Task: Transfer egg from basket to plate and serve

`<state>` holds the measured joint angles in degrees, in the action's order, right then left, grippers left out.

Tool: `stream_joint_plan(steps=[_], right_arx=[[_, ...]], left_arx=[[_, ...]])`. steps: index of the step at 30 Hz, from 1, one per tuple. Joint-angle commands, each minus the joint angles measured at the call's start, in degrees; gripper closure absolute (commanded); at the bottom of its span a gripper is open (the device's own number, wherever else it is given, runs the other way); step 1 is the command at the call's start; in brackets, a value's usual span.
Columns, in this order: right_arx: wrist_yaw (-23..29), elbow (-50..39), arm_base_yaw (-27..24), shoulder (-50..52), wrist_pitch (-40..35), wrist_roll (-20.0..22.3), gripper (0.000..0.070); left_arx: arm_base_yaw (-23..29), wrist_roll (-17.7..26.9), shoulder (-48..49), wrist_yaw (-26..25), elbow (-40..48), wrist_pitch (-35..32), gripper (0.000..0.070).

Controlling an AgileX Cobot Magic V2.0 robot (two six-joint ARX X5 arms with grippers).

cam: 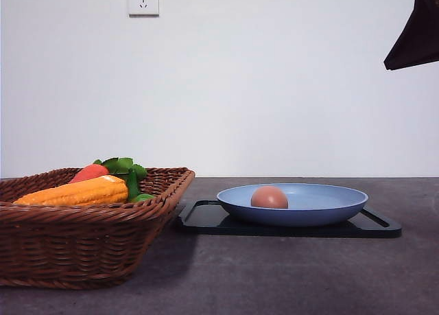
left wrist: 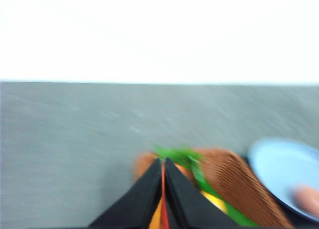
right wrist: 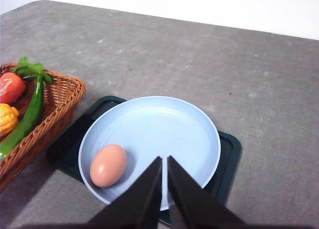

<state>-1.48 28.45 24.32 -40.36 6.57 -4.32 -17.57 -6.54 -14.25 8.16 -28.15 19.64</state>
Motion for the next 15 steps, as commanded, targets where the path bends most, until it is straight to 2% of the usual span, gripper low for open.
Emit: stream_joint_plan(steps=[1,8,15], right_arx=[[0.11,0.48,0.2,-0.28,-0.57,-0.11,0.07],[0.11,0.48,0.2,-0.28,-0.59,-0.11,0.07],[0.11,0.48,0.2,-0.28,-0.57,-0.09,0.07]], left_arx=[[2.43,1.26,1.63,-0.04,1.67,-0.08,0.07],[10.35,2.05,9.77,-0.04,11.53,-3.37,0.07],[12.79,2.01,14.09,-0.09,20.78,-4.81,0.07]])
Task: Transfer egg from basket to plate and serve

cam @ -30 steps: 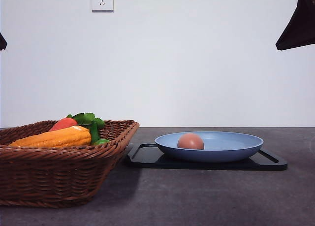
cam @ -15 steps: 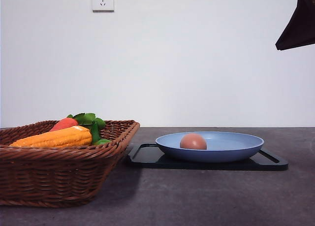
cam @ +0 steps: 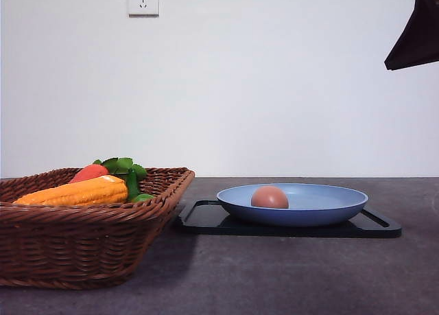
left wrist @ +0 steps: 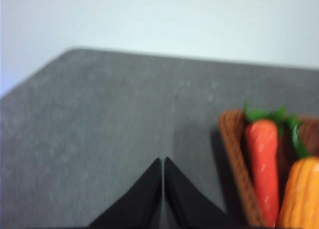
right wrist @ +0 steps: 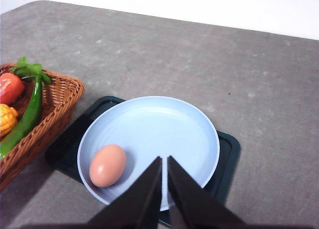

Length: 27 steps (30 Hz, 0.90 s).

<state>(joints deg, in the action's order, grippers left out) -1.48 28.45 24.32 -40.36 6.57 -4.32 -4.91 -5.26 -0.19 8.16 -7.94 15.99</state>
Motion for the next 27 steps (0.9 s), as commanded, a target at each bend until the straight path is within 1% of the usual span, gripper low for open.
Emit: stream_joint_plan(steps=[1,7,9,16,19,27], right_arx=[[0.11,0.48,0.2,-0.28,-0.55,-0.11,0.07],[0.11,0.48,0.2,-0.28,-0.59,-0.11,0.07],[0.09,0.48,0.2,-0.28,-0.57,-0.09,0.07],[0.11,0.48,0.2,-0.28,-0.59,-0.11,0.07],[0.11,0.48,0.2,-0.28,-0.59,-0.11,0.07],[0.11,0.48,0.2,-0.28,-0.59,-0.11,0.07]], left_arx=[[0.13,0.74,0.03,-0.09,1.3,-0.96,0.07],[0.13,0.63,0.03,-0.11,5.13,-1.03,0.07],[0.13,-0.28,0.03,-0.11,6.16,-1.06,0.07],[0.11,-0.24,0.03,-0.26,6.78,-3.28,0.07],[0.11,-0.24,0.03,-0.32,7.78,-5.91,0.07],[0.11,-0.22,0.03,-0.28,7.78,-5.99,0.07]])
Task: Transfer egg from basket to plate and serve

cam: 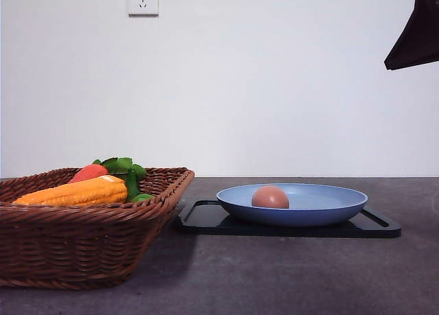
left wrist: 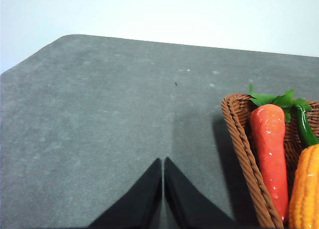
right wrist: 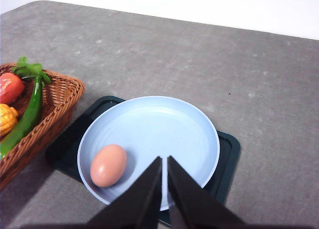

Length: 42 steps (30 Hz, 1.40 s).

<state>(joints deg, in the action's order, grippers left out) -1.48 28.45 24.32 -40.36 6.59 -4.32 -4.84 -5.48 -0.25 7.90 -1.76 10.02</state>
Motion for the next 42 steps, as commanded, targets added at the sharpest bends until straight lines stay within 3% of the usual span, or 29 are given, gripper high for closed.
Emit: stream_joint_plan(steps=[1,19,24,28,36,42], right_arx=[[0.11,0.48,0.2,-0.28,-0.61,-0.09,0.07],[0.23,0.48,0.21,0.08,-0.23,0.46,0.07],[7.18,-0.03,-0.69,8.38,0.84,8.63,0.07],[7.77,-3.61,-3.49,18.0,-1.07,14.25,0.07],[6.64,-15.51,-14.02,35.62,-0.98,10.28,0.07],[0.11,-20.76,-19.97,38.75,-0.95,7.66,0.07]], left_arx=[[0.04,0.0,0.09,-0.02,1.6,-0.02,0.07],[0.04,0.0,0.09,-0.02,1.6,-0.02,0.07],[0.04,0.0,0.09,-0.02,1.6,0.0,0.07],[0.04,0.0,0.09,-0.02,1.6,-0.02,0.07],[0.04,0.0,0.09,-0.02,1.6,0.0,0.07],[0.04,0.0,0.09,-0.02,1.6,-0.02,0.07]])
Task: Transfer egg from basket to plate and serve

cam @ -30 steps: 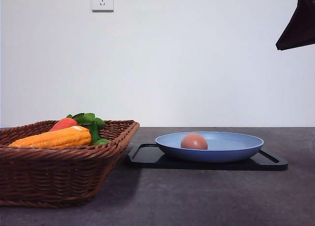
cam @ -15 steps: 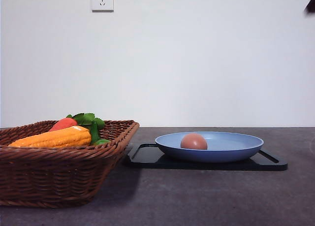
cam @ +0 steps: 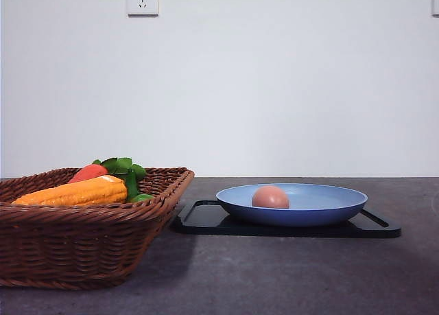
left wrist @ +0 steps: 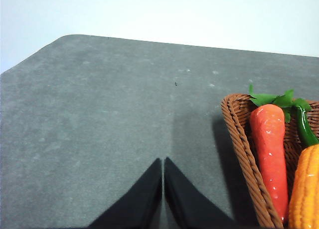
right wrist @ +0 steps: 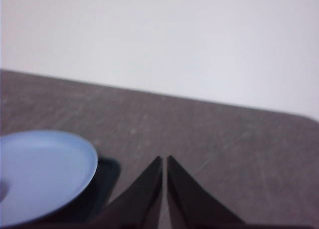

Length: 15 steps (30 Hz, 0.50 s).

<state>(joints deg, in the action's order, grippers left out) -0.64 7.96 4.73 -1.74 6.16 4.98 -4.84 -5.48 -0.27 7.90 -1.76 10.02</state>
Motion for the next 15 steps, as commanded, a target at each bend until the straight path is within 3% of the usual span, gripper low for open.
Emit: stream_joint_plan(steps=[1,4,15], right_arx=[[-1.74,-0.75,-1.06,0.13,-0.47,-1.66,0.07],[-3.9,-2.08,-2.43,0.13,-0.4,-1.63,0.07],[-3.92,-4.5,-3.48,0.13,0.94,-1.65,0.07]], left_arx=[[0.04,0.0,0.11,-0.02,1.6,-0.02,0.07],[0.04,-0.02,0.11,-0.02,1.6,-0.02,0.07],[0.04,0.0,0.11,-0.02,1.6,0.0,0.07]])
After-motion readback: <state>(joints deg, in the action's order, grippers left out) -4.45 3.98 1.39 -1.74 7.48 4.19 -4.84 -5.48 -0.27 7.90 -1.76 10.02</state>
